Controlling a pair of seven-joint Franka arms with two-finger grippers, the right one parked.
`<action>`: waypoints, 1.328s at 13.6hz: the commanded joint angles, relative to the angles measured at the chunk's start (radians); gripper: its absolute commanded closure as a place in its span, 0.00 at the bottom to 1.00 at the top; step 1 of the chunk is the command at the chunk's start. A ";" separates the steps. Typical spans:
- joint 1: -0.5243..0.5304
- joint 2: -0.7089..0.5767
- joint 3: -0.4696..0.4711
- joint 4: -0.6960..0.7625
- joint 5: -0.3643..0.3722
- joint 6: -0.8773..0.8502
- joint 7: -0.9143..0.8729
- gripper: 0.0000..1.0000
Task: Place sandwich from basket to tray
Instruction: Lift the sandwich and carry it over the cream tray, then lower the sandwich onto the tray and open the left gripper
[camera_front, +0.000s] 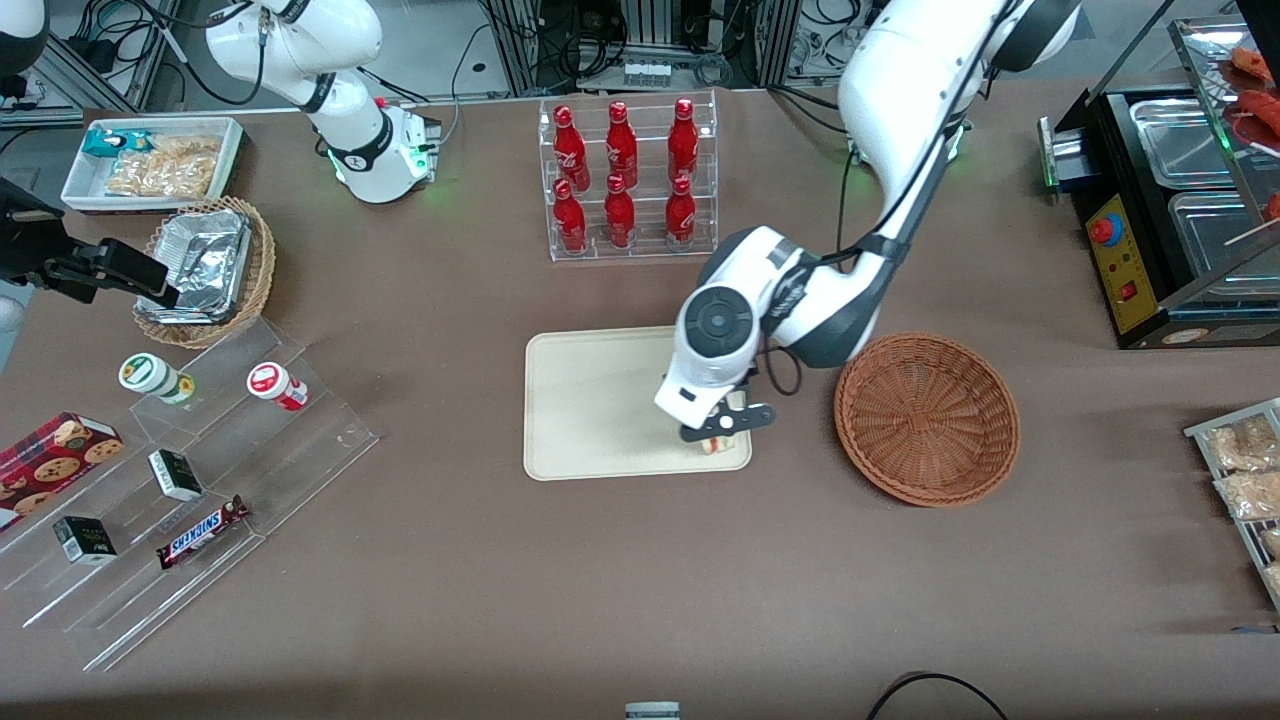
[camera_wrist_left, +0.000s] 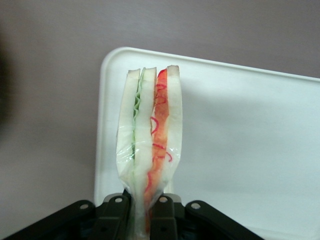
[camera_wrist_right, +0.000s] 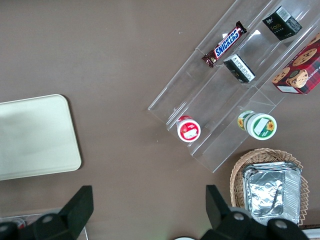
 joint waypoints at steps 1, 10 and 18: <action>-0.054 0.076 0.011 0.074 -0.005 0.053 -0.062 0.94; -0.082 0.127 -0.033 0.076 -0.005 0.144 -0.073 0.93; -0.074 0.123 -0.033 0.077 -0.007 0.164 -0.079 0.00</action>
